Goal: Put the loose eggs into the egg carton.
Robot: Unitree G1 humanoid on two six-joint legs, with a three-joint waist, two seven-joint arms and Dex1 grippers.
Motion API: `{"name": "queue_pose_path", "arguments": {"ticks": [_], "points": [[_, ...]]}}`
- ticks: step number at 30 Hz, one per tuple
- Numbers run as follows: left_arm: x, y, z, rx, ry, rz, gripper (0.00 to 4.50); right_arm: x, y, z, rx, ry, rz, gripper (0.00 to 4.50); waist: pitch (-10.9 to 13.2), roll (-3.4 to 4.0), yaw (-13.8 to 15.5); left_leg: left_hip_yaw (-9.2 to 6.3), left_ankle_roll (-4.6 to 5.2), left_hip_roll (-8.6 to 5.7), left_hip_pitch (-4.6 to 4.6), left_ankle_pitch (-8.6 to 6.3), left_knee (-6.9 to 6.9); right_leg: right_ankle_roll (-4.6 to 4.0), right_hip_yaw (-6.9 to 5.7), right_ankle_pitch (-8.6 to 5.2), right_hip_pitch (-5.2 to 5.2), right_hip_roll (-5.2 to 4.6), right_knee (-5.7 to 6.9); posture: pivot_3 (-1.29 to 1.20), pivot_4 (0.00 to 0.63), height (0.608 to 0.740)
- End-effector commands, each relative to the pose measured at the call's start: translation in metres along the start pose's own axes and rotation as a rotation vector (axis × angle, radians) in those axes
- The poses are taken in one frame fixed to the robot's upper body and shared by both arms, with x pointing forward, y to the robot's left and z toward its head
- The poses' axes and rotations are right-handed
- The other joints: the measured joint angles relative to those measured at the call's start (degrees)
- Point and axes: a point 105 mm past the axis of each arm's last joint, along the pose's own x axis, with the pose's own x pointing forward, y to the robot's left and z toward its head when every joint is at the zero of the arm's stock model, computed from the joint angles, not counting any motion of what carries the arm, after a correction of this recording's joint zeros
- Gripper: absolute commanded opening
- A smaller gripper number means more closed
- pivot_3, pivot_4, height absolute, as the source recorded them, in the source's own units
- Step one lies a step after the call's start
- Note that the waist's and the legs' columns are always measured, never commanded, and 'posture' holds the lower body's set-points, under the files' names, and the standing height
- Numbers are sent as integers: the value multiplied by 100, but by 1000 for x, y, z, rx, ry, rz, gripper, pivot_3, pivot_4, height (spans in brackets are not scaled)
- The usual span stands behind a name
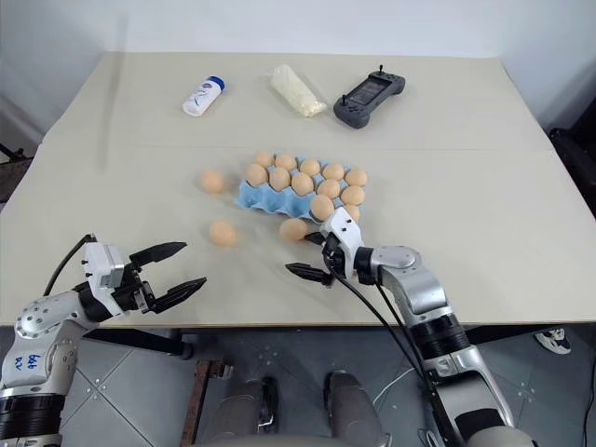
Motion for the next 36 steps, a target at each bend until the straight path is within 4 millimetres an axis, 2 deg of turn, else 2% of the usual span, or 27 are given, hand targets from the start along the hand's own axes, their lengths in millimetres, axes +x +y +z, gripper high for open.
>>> {"name": "queue_pose_path", "arguments": {"ticks": [1, 16, 19, 23, 25, 29, 36], "points": [[-4, 2, 13, 39, -26, 9, 4500, 10, -5, 6, -26, -24, -33, 4473, 0, 0, -1, 0, 0, 0, 0, 1, 0, 0, 0, 0, 0, 0, 1, 0, 150, 740], [-1, 0, 12, 34, -33, 23, 4500, 28, -12, 15, 29, -95, -128, 4473, 0, 0, -7, 0, -1, -1, 2, 5, 2, 0, -1, 0, -1, -1, 10, 0, 150, 740], [-1, -1, 12, 33, -35, 22, 4500, 30, -10, 20, 32, -133, -123, 3852, 0, 0, -9, 0, -1, -1, 2, 5, 2, 0, 0, 0, -1, -1, 10, 0, 150, 740], [-1, -1, 11, 32, -36, 24, 4500, 29, -6, 23, 23, -143, -104, 2468, 0, 0, -12, 0, -2, -1, 0, 5, 0, 0, -1, 0, -4, -1, 9, 0, 150, 740], [0, -1, 11, 31, -37, 24, 4500, 28, -3, 26, 19, -150, -87, 1950, 0, 0, -10, 0, -2, -1, -1, 5, 0, 0, -1, 0, -4, -1, 8, 0, 150, 740], [0, 0, 10, 29, -37, 25, 4500, 19, 2, 34, 7, -169, -48, 1524, 0, 0, -6, 0, -1, -1, -2, 5, 0, 0, -1, 0, -4, -1, 6, 0, 150, 740], [-1, 0, 9, 23, -35, 24, 4500, -7, 17, 69, -57, -221, 58, 1292, 0, 0, -4, -1, -2, -1, -3, 5, -1, 0, -1, 0, -4, -2, 2, 0, 150, 740]]}}
